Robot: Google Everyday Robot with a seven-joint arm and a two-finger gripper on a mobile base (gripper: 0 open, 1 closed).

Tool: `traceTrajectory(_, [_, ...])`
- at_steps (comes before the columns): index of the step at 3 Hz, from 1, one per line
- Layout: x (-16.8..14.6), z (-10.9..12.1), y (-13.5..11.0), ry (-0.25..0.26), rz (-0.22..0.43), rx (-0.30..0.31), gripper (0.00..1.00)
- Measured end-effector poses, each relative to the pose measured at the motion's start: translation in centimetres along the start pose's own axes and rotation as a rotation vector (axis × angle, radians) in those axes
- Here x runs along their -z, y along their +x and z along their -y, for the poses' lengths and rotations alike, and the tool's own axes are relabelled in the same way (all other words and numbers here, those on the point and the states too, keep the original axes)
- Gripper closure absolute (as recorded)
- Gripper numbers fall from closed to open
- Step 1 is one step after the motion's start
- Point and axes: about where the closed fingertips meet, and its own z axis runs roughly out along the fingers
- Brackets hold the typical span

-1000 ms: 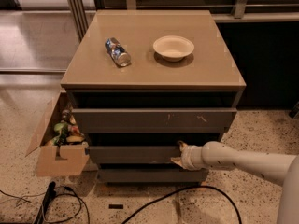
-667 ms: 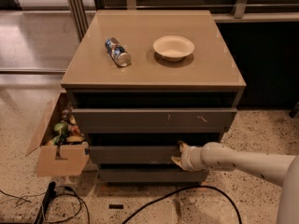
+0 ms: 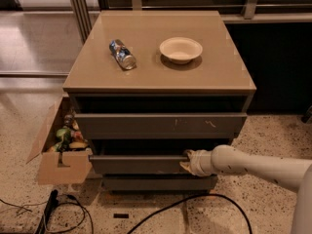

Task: Open middle drawer

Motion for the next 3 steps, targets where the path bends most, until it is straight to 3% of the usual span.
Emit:
traceTrajectory(2, [0.58,0.33,-0.40,0.000,0.000,0.000,1.00])
traceTrajectory(3, [0.58,0.33,-0.40,0.000,0.000,0.000,0.82])
